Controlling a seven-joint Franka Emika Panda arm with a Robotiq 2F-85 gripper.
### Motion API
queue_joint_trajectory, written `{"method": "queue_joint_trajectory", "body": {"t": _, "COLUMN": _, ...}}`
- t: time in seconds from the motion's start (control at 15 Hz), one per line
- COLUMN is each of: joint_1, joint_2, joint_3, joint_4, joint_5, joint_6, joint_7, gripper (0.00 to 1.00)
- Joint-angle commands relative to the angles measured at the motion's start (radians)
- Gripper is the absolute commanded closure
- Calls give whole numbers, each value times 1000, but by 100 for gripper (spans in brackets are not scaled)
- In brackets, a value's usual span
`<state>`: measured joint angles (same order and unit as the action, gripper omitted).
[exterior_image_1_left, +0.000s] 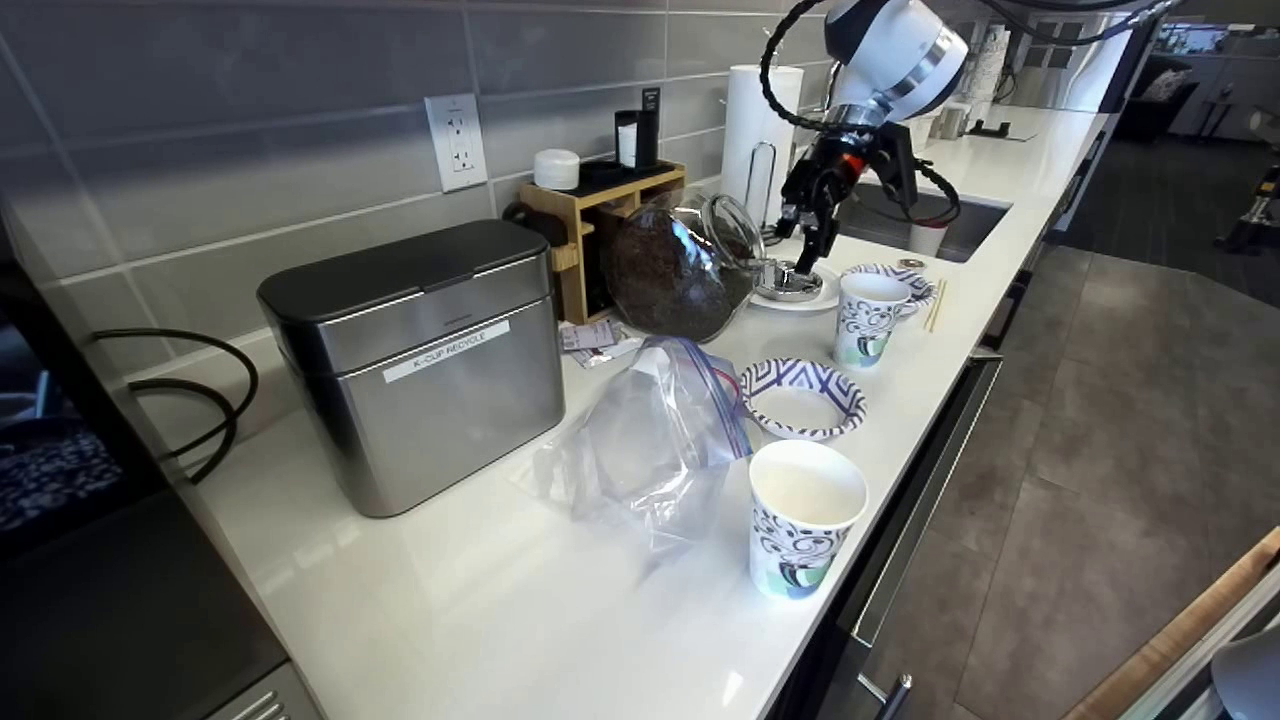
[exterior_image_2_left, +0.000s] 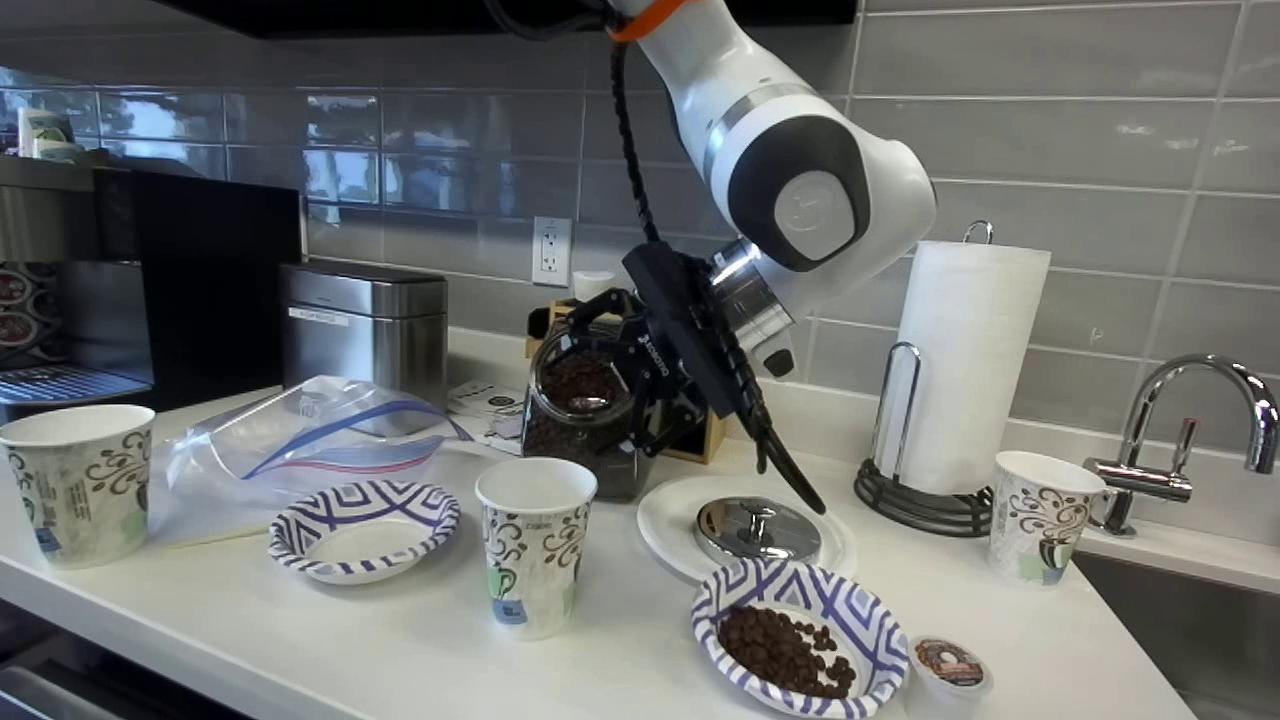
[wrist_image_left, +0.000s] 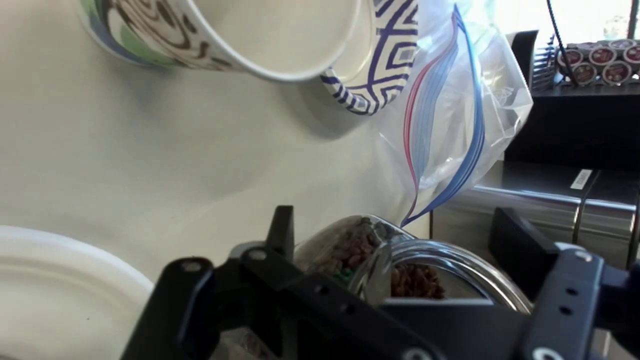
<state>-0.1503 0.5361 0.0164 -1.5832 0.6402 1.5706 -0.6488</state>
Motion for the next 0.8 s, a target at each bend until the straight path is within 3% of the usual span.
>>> {"method": "queue_joint_trajectory", "body": {"t": 0.0, "joint_1": 2, "joint_2": -88, "joint_3": -7, "joint_4": -66, "joint_5": -107, "joint_6": 12, "joint_7": -12, "gripper": 0}}
{"method": "queue_joint_trajectory", "body": {"t": 0.47, "joint_1": 10, "joint_2": -262, "joint_3": -9, "joint_4": -247, "joint_5": -305, "joint_6": 118, "joint_7": -137, "gripper": 0}}
{"method": "queue_joint_trajectory", "body": {"t": 0.73, "joint_1": 14, "joint_2": -325, "joint_3": -15, "joint_4": -340, "joint_5": -343, "joint_6": 179, "joint_7": -161, "gripper": 0}}
